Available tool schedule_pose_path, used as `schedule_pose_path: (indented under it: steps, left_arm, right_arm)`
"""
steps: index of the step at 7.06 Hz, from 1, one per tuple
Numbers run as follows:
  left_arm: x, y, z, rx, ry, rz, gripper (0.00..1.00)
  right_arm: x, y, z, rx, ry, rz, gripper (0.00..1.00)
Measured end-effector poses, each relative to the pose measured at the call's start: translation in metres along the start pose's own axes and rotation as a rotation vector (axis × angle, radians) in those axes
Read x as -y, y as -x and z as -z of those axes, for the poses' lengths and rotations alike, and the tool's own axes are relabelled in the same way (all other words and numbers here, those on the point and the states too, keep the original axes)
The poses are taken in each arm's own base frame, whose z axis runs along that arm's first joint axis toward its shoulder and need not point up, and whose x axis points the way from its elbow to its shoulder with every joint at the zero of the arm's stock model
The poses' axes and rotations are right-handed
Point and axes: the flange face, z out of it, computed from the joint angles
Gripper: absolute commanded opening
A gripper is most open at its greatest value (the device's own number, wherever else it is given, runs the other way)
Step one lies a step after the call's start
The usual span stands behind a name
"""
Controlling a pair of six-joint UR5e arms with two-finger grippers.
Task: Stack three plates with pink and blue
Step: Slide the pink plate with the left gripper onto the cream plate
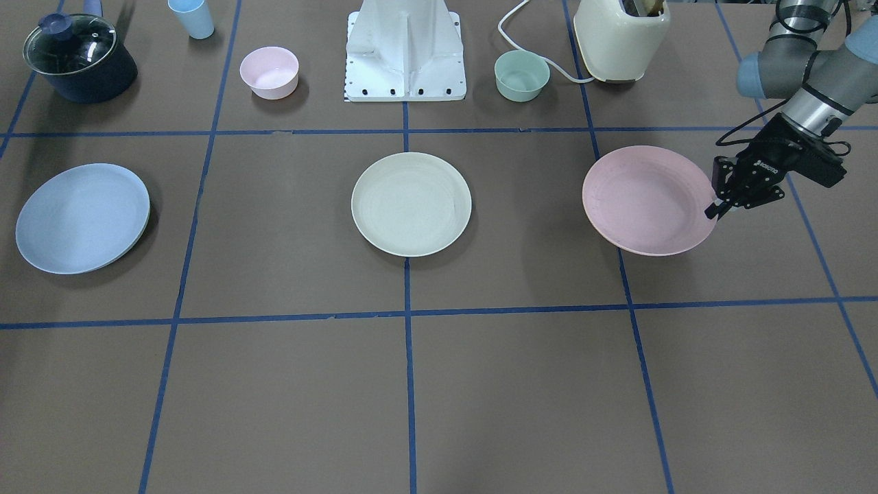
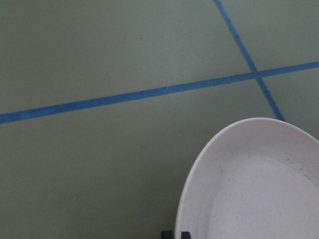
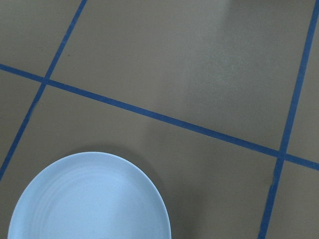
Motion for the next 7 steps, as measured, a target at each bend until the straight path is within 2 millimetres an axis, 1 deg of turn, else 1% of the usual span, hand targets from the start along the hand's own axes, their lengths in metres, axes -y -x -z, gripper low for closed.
schedule_pose_path:
  steps: [1, 2, 3, 4, 5, 6, 7]
  left_arm:
    - [0.015, -0.044, -0.015, -0.029, 0.006, 0.006, 0.00]
    - [0.025, -0.093, -0.043, -0.055, 0.008, 0.037, 0.00]
    - [0.029, -0.148, -0.076, -0.066, 0.018, 0.080, 0.00]
    - [0.028, -0.200, -0.105, -0.065, 0.024, 0.121, 0.00]
    - [0.017, -0.241, -0.127, -0.067, 0.026, 0.151, 0.00]
    - [0.005, -0.271, -0.141, -0.076, 0.029, 0.173, 0.00]
    - [-0.008, -0.295, -0.152, -0.086, 0.032, 0.186, 0.00]
  right_arm:
    - [0.000, 0.000, 0.000, 0.000, 0.000, 0.000, 1.00]
    - [-0.001, 0.000, 0.000, 0.001, 0.001, -0.001, 1.00]
    - [-0.002, -0.001, 0.000, 0.001, 0.002, -0.002, 1.00]
    - [-0.003, -0.001, -0.001, 0.001, 0.003, -0.003, 1.00]
    - [-0.003, -0.001, -0.001, 0.002, 0.004, -0.004, 1.00]
    - [-0.003, -0.001, -0.001, 0.002, 0.004, -0.004, 1.00]
    - [-0.003, -0.001, -0.001, 0.003, 0.005, -0.004, 1.00]
